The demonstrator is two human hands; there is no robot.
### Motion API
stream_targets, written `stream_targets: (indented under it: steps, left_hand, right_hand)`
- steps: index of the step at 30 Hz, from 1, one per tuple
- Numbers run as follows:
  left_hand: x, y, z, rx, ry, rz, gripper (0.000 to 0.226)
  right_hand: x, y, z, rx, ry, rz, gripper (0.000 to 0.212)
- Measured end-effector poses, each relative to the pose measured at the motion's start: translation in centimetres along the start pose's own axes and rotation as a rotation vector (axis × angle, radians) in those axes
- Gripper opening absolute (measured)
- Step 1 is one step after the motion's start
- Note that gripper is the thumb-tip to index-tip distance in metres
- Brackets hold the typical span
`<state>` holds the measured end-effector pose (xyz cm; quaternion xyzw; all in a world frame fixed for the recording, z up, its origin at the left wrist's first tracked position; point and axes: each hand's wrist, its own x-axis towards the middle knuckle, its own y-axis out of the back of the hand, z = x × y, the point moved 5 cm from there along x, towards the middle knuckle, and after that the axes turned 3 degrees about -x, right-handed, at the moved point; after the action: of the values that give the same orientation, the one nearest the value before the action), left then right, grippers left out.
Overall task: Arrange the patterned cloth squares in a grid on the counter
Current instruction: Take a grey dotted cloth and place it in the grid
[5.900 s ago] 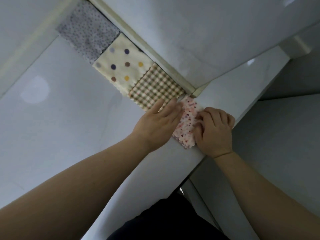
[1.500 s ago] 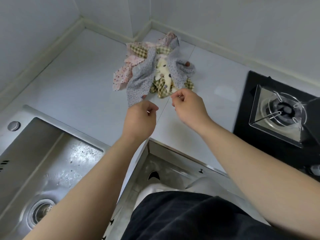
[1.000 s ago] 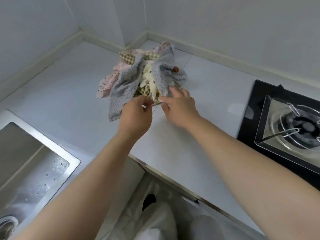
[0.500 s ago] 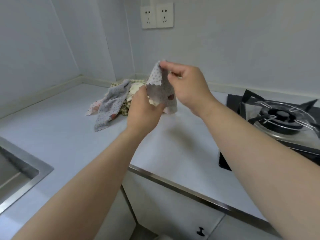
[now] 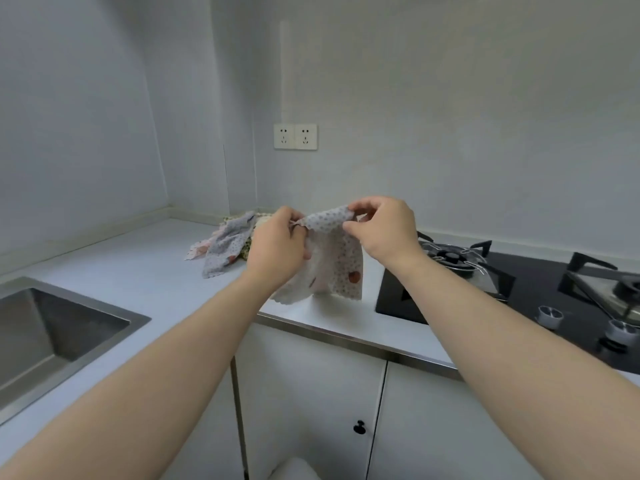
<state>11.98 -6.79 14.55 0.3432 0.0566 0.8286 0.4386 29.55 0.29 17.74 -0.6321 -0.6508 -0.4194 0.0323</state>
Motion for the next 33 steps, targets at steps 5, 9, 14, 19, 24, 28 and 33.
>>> stream_targets:
  steps: [5,9,14,19,24,28,33]
  left_hand:
    - [-2.1,2.1,2.6,0.045,-0.071,-0.024,0.008]
    - [-3.3,3.7,4.9,0.164,-0.199,-0.034,0.009]
    - [-4.7,5.0,7.3,0.347,-0.301,-0.064,0.013]
    - [-5.7,5.9,7.8,0.324,-0.177,-0.09,0.035]
    - [-6.5,6.6,9.2,0.185,-0.111,-0.143,0.04]
    - [-6.8,7.0,10.5,0.242,-0.206,-0.219,0.019]
    - [-7.2,6.7,10.9,0.389,-0.297,-0.244,0.015]
  right_hand:
    - [-2.2,2.5,-1.4,-0.058,0.027,0.037,0.01]
    - [-3.1,4.6,-2.8,-0.06,0.002,-0.008,0.018]
    - [-4.2,6.6,-3.4,0.101,-0.092,-0.116,0.015]
    - [-5.4,8.1,-3.4,0.379,-0.149,-0.213,0.019]
    - [-6.2,10.4,-4.4,0.208,-0.054,-0.361,0.043]
    - [-6.6,11.7,-4.9,-0.076,0.026,-0.392,0.043]
    - [-7.6,12.6,-5.2,-0.079,0.043,-0.376,0.028]
